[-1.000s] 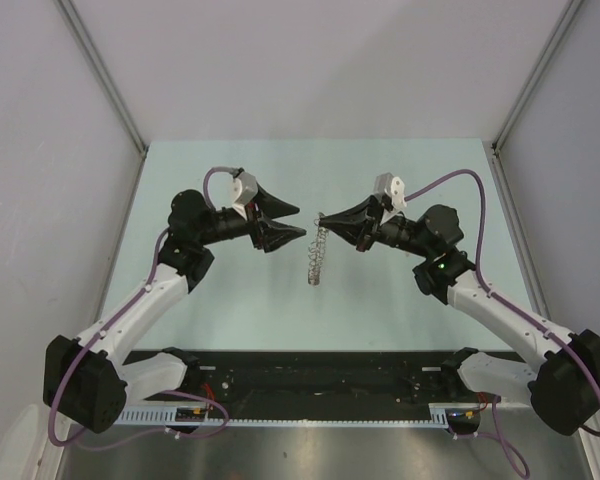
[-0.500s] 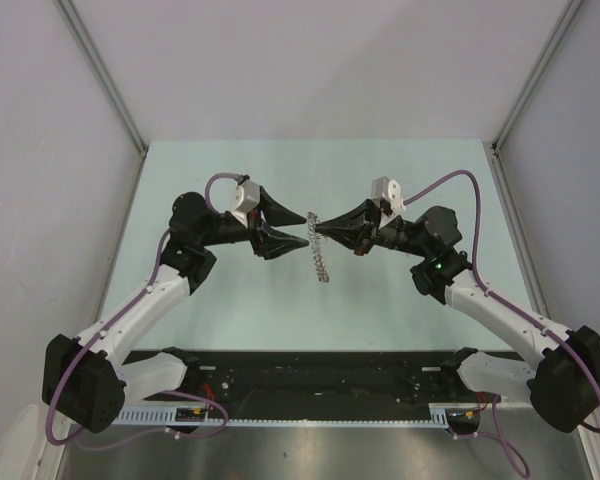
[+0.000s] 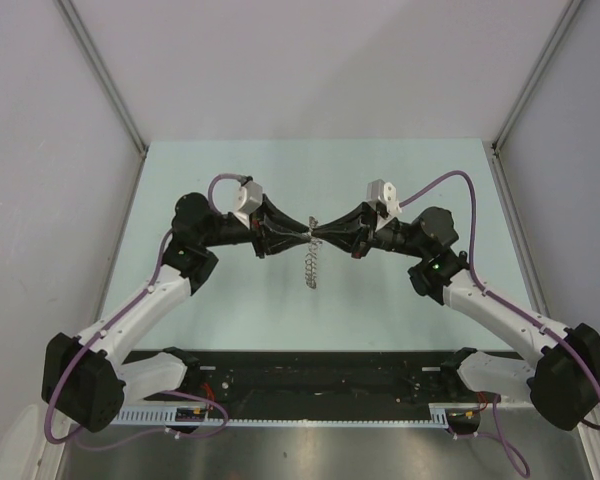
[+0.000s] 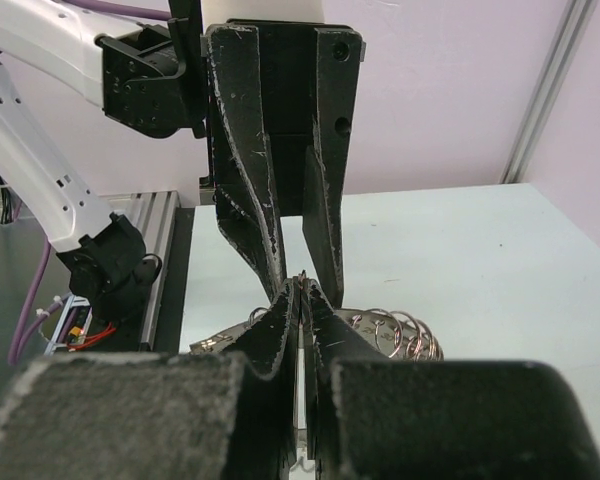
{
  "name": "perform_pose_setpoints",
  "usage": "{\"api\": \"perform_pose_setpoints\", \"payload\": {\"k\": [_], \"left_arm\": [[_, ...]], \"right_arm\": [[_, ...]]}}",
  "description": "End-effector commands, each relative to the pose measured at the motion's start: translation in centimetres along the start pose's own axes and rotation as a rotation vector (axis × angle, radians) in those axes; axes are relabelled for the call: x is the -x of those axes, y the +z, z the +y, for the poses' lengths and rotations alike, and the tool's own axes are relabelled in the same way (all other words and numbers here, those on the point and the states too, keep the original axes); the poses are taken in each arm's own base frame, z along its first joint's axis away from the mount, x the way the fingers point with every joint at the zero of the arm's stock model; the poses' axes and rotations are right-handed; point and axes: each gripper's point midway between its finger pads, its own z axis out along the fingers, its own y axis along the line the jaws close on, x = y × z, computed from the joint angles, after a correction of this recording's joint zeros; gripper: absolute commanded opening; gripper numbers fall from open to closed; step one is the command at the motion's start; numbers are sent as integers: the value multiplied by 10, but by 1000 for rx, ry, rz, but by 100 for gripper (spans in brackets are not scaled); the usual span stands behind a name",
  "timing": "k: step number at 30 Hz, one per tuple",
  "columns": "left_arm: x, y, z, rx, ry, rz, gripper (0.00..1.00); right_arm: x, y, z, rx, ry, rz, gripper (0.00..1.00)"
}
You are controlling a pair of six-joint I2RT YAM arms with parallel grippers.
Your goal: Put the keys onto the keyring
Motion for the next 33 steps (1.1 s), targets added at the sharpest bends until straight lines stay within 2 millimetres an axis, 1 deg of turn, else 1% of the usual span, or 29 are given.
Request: {"api": "perform_pose_setpoints", "payload": {"k": [1, 6, 11, 20, 23, 25, 27, 29, 30, 31, 32, 33], "left_arm": [[6, 3, -9, -48, 5, 2, 29], [4, 5, -10, -55, -6, 8, 25], [5, 5, -10, -56, -8, 8, 25], [8, 6, -11, -55, -4, 1, 19], [10, 5, -12, -51, 2, -5, 15], [10, 5, -11, -47, 2, -8, 9], [10, 5, -10, -38, 2, -9, 1], [10, 4, -7, -15, -5, -4, 0], [9, 4, -4, -4, 13, 4, 0], [8, 4, -3, 7, 18, 12, 0], [6, 2, -2, 23, -2, 40, 0], [5, 0, 6, 64, 34, 55, 0]], "right_arm": [[26, 5, 3, 19, -72, -72, 0], [26, 6, 4, 25, -74, -73, 0], [24, 7, 5, 30, -71, -70, 0], [22, 10, 8, 40, -67, -69, 0], [21, 11, 10, 47, -65, -67, 0], [18, 12, 9, 45, -59, -60, 0], [17, 12, 9, 43, -55, -54, 0], [15, 11, 7, 27, -49, -44, 0], [16, 10, 6, 18, -47, -40, 2], [12, 8, 4, -3, -31, -21, 5], [17, 5, 6, -14, -38, -20, 10], [17, 2, 3, -37, -47, -8, 21]]}}
